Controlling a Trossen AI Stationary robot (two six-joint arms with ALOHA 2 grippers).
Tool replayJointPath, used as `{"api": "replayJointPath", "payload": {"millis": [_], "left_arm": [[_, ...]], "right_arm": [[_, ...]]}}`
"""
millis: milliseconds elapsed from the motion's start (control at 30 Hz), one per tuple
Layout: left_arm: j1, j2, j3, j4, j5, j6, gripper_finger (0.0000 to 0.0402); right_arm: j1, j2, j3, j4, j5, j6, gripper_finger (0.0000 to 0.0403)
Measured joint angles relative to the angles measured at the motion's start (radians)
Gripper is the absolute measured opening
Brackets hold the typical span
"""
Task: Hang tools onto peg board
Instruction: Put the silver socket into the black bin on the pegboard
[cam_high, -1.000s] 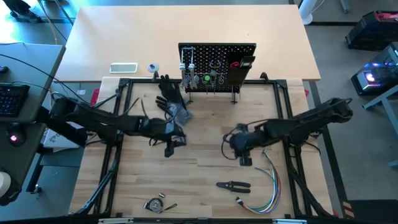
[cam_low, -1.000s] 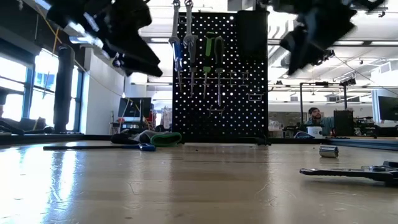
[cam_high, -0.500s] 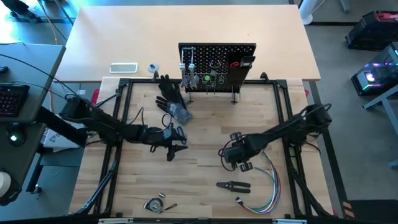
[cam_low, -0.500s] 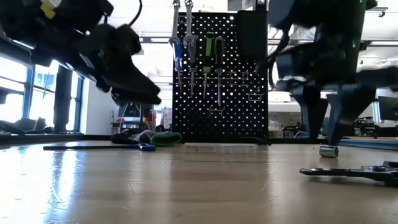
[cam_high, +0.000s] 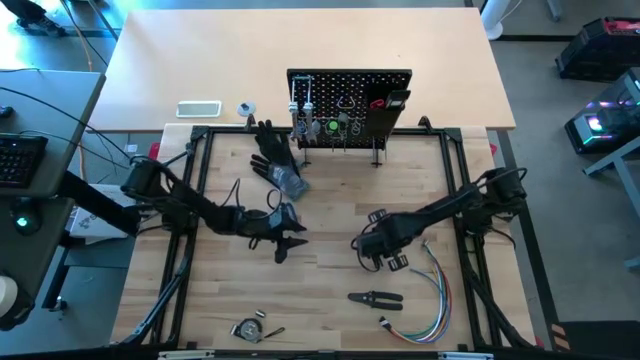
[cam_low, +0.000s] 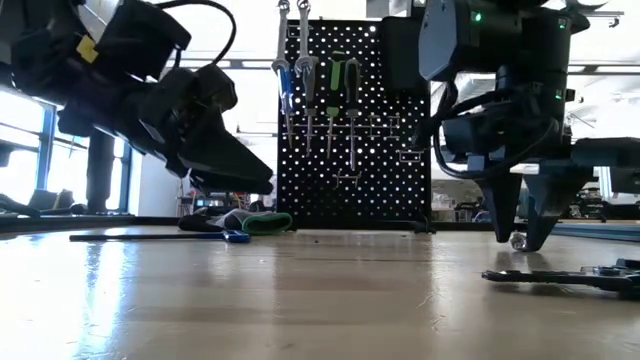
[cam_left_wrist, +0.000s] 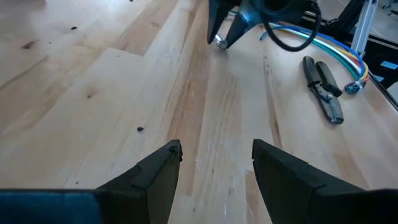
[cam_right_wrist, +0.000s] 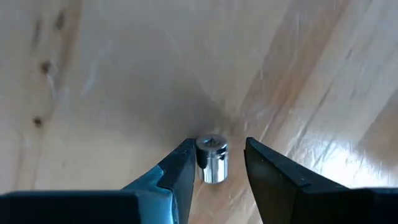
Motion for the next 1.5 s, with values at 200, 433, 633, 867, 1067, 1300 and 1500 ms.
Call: {"api": "replayJointPath", "payload": {"millis": [200,433,633,867,1067,1300,1500], "left_arm": [[0.0,0.043,0.0,0.041,0.0,0.0,0.0193],[0.0,0.049,0.0,0.041,0.0,0.007,0.0193],[0.0,0.049,0.0,0.046,0.0,0.008,0.0193],[0.0,0.049,0.0,0.055,0.0,0.027,0.0193],[0.0,0.049,0.0,0.073,0.0,0.036,0.0193],[0.001,0.049,0.0,0.077,0.0,0.036,0.0193],[0.002,0.049,0.0,0.077,0.0,0.036,0.0193]], "right_arm": [[-0.02,0.0,0.0,-0.042,-0.031,0.017,0.0115],[-0.045,0.019,0.002,0.013,-0.065,0.024,0.0093],[-0.052,0.073,0.006,0.015,-0.088,0.035,0.0072],[-0.051,0.067,0.004,0.017,-0.08,0.083,0.005],[-0.046,0.026,0.001,0.016,-0.08,0.137,0.0046],[-0.041,-0.023,-0.002,0.03,-0.078,0.166,0.0036],[-0.042,-0.025,-0.002,0.05,-0.082,0.148,0.0002]]}}
